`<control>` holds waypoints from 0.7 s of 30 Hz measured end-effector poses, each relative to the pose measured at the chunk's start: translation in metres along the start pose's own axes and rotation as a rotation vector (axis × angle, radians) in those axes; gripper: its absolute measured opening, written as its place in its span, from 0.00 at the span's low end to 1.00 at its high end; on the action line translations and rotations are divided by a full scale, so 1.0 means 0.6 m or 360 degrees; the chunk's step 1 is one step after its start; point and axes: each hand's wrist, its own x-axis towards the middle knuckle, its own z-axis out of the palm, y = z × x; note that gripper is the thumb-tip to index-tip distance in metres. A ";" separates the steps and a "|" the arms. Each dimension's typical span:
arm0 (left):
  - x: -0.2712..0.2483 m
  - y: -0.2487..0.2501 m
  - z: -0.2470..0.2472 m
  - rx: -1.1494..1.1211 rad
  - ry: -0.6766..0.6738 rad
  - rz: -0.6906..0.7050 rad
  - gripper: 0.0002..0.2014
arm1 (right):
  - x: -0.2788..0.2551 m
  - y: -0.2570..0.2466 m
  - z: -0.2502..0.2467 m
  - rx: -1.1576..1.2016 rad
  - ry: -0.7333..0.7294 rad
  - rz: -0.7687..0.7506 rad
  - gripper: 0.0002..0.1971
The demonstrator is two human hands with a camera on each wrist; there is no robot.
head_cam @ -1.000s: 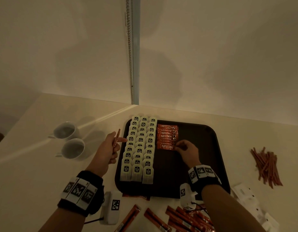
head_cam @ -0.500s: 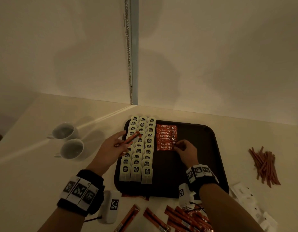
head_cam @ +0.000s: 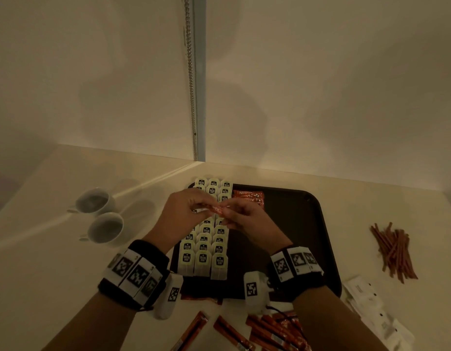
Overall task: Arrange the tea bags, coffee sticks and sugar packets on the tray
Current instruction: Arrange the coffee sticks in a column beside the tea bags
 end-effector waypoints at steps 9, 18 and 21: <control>-0.006 0.001 0.011 -0.0367 0.0254 -0.0416 0.10 | 0.005 0.000 0.014 -0.0020 0.0107 -0.0161 0.09; 0.000 0.012 0.007 -0.0243 0.0250 -0.0437 0.09 | -0.002 -0.020 0.014 -0.0277 -0.0089 -0.0040 0.05; -0.005 0.015 0.015 -0.0351 0.0109 -0.0603 0.18 | -0.004 -0.040 0.012 -0.0328 -0.0048 -0.0043 0.19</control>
